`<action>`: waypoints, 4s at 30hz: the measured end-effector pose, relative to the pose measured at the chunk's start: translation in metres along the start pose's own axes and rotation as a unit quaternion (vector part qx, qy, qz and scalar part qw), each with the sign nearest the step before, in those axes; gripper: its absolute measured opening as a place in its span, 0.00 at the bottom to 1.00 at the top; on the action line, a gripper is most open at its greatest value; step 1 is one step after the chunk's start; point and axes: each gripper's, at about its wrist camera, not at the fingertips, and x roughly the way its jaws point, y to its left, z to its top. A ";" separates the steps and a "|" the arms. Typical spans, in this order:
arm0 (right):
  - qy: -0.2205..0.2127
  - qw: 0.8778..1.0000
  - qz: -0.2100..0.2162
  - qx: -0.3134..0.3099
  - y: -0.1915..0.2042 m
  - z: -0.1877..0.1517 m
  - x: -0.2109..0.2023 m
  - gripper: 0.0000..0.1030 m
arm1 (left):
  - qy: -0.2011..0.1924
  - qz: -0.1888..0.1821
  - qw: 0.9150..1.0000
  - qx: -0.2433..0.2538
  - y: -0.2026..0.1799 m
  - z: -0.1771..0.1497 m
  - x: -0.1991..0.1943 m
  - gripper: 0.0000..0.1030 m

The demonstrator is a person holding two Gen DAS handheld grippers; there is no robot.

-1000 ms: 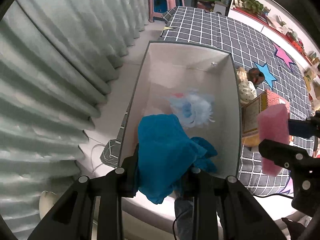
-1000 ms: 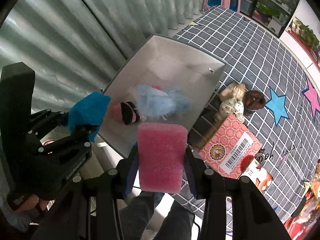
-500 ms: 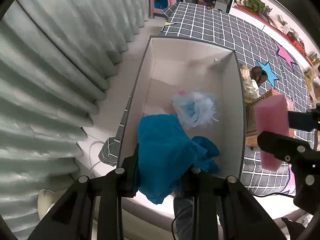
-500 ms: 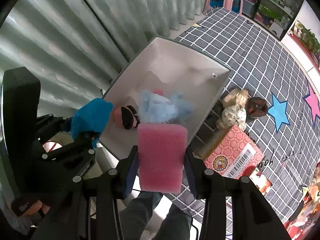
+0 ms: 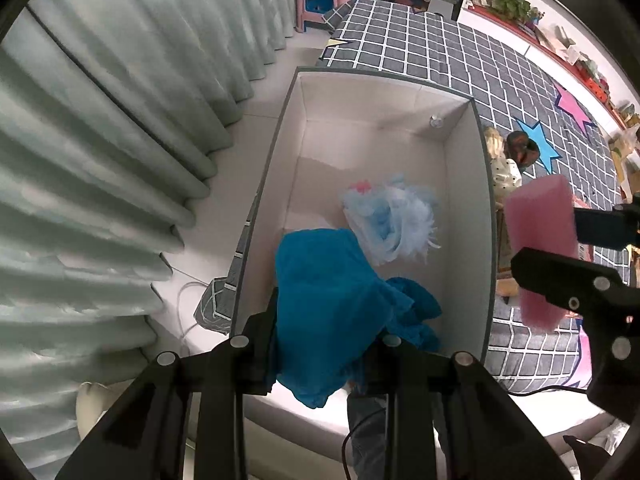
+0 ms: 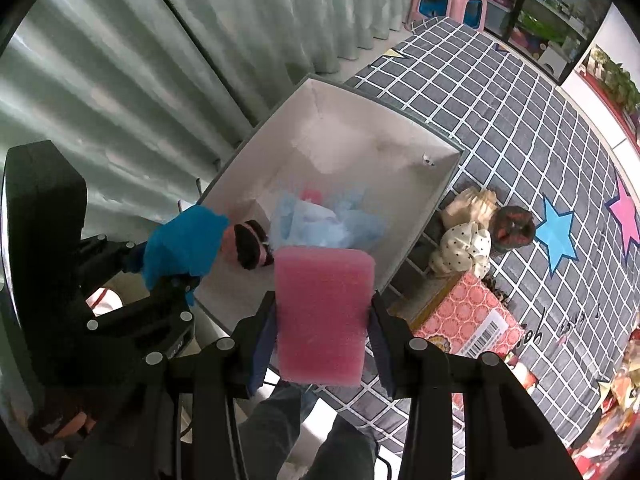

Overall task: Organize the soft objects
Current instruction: 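Lower the blue cloth with left tool while right tool lowers the pink sponge into box, then open both tools to drop the cloth and sponge into the box, then grasp the dark red knit beanie with right tool while left tool moves to the pile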

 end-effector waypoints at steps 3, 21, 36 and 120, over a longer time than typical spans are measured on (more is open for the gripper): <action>0.000 1.000 -0.001 0.001 -0.002 0.003 0.001 0.43 | 0.002 0.000 1.000 0.001 -0.002 0.004 0.002 0.30; -0.007 1.000 -0.008 0.017 -0.027 0.038 0.009 0.43 | -0.006 0.011 1.000 0.003 -0.012 0.045 0.018 0.30; -0.005 1.000 -0.005 0.026 -0.042 0.061 0.019 0.43 | -0.002 0.019 1.000 0.003 -0.020 0.065 0.030 0.30; 0.027 0.960 0.014 0.277 -0.355 -0.027 0.095 0.46 | 0.063 -0.133 0.988 0.054 -0.230 0.159 0.020 0.90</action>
